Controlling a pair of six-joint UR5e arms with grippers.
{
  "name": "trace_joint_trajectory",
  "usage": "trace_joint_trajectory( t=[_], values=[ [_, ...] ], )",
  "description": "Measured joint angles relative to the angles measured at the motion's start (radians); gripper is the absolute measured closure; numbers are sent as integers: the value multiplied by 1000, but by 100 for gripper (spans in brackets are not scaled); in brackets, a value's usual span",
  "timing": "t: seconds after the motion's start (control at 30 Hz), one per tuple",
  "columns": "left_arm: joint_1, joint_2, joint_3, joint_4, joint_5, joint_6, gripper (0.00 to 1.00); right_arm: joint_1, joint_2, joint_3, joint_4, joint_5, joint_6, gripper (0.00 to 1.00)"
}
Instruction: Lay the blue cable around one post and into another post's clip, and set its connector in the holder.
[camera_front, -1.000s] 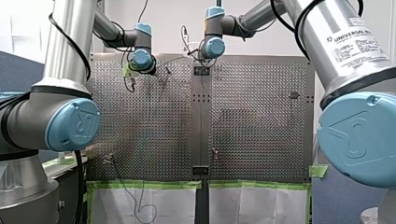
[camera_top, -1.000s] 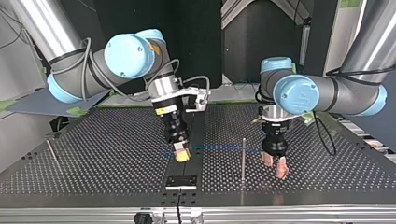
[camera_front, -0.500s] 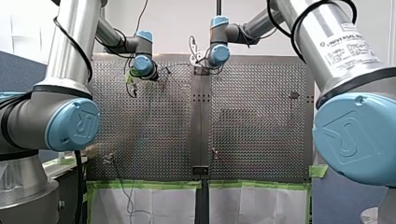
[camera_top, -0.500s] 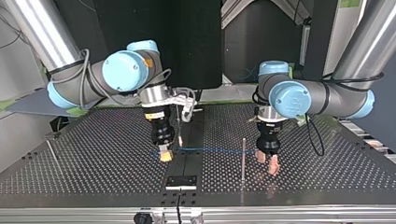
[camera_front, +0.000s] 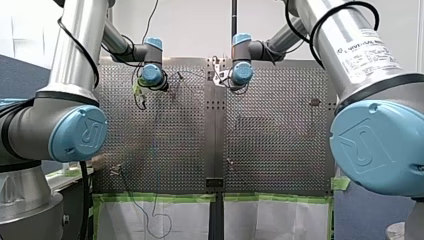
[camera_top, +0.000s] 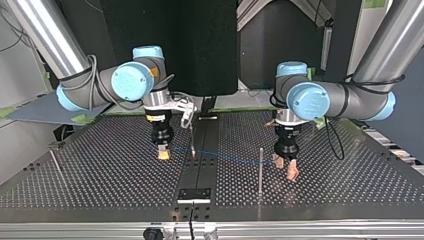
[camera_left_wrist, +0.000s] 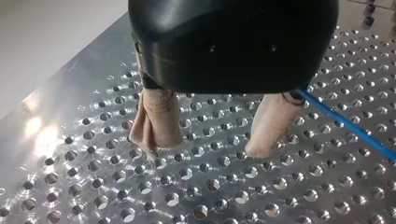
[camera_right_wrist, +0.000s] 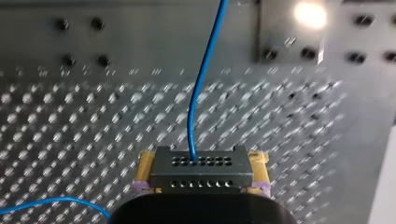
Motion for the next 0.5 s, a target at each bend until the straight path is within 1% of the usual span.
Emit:
trace_joint_trajectory(
  t=[0.13, 0.17, 0.3, 0.33, 0.43, 0.47, 0.5],
  values=[
    [-3, 1, -1, 1, 9, -1, 0, -28, 1, 36, -36, 0, 21, 99],
    [-5, 1, -1, 1, 12, -1, 0, -39, 1, 48, -48, 0, 25, 99],
    [-6, 1, -1, 2, 18, -1, 0, -67, 1, 87, -87, -4, 36, 99],
    [-7, 1, -1, 2, 21, -2, 0, -74, 1, 96, -96, -7, 42, 99],
    [-7, 1, -1, 3, 29, -6, 0, -103, 1, 129, -129, -14, 67, 99],
    [-7, 1, -1, 3, 31, -7, 0, -116, 2, 142, -142, -14, 75, 99],
    [-7, 1, -1, 4, 32, -7, 0, -126, 2, 152, -152, -14, 77, 99]
  ],
)
